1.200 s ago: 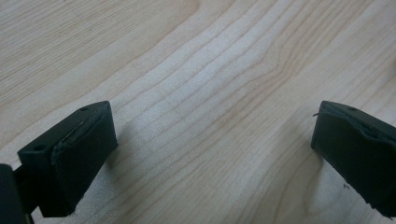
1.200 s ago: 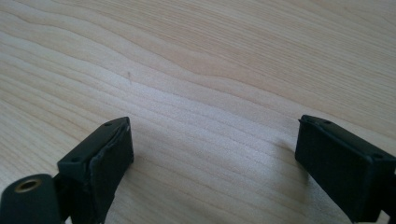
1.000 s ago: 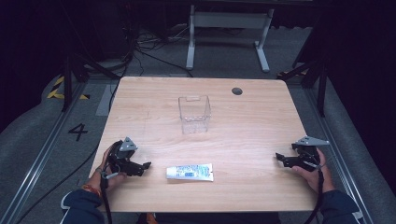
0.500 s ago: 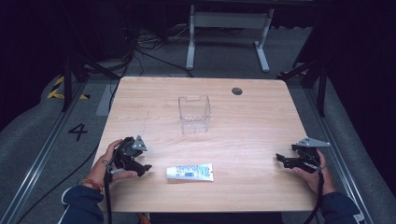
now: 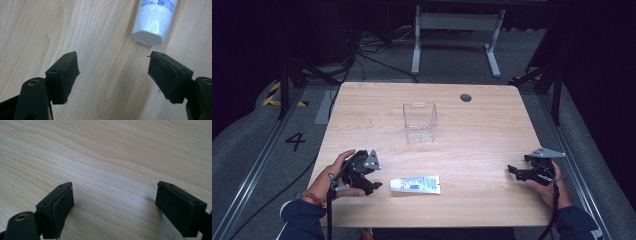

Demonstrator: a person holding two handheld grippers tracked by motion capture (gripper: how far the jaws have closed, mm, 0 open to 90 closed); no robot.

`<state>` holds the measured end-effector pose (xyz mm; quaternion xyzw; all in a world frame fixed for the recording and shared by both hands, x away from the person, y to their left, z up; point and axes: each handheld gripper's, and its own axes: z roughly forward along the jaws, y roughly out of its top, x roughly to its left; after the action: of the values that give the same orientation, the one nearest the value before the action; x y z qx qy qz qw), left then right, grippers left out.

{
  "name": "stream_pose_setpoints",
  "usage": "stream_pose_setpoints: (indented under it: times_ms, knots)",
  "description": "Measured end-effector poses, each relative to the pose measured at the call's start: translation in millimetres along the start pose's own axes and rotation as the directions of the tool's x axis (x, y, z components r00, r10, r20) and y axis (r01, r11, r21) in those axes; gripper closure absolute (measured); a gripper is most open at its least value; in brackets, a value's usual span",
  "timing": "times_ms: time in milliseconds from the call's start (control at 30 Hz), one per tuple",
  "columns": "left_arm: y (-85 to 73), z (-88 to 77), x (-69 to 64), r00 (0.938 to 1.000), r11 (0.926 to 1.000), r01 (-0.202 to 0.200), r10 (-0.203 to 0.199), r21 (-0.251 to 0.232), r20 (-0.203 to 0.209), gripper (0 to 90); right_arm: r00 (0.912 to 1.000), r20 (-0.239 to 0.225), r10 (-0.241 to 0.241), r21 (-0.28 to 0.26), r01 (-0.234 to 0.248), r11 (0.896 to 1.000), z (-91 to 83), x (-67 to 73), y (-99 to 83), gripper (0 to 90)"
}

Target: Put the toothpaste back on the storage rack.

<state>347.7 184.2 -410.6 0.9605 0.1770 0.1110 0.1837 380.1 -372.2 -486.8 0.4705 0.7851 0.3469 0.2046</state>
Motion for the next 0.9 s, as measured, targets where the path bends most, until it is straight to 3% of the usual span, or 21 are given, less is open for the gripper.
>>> stream_pose_setpoints:
  times_ms: [100, 233, 433, 733, 900]
  knots:
    - [10.0, 3.5, -6.5, 0.9996, 0.9993, -0.028, 0.028, 0.023, -0.006, 26.0, 1.0, 0.0, 0.0, 0.0, 0.0, 1.0, 0.0, 0.0, 0.0, 15.3]
    - [20.6, 7.6, -14.2, 0.9966, 0.9964, -0.079, 0.078, 0.032, 0.029, 27.7, 1.0, 0.0, 0.0, 0.0, 0.0, 1.0, 0.0, 0.0, 0.0, 15.3]
    - [32.6, 12.4, -18.8, 0.994, 0.9947, -0.1, 0.099, 0.026, 0.046, 27.4, 1.0, 0.001, -0.002, -0.001, 0.002, 1.0, 0.0, -0.1, 0.0, 15.3]
    - [55.1, 24.9, -25.7, 0.9809, 0.9816, -0.18, 0.174, 0.064, 0.087, 27.0, 1.0, 0.001, -0.001, -0.001, 0.001, 1.0, -0.1, 0.1, -0.1, 15.3]
    - [62.8, 30.0, -25.7, 0.9785, 0.9808, -0.185, 0.177, 0.063, 0.105, 27.0, 1.0, -0.001, -0.002, 0.0, 0.002, 1.0, -0.4, 0.0, -0.3, 15.3]
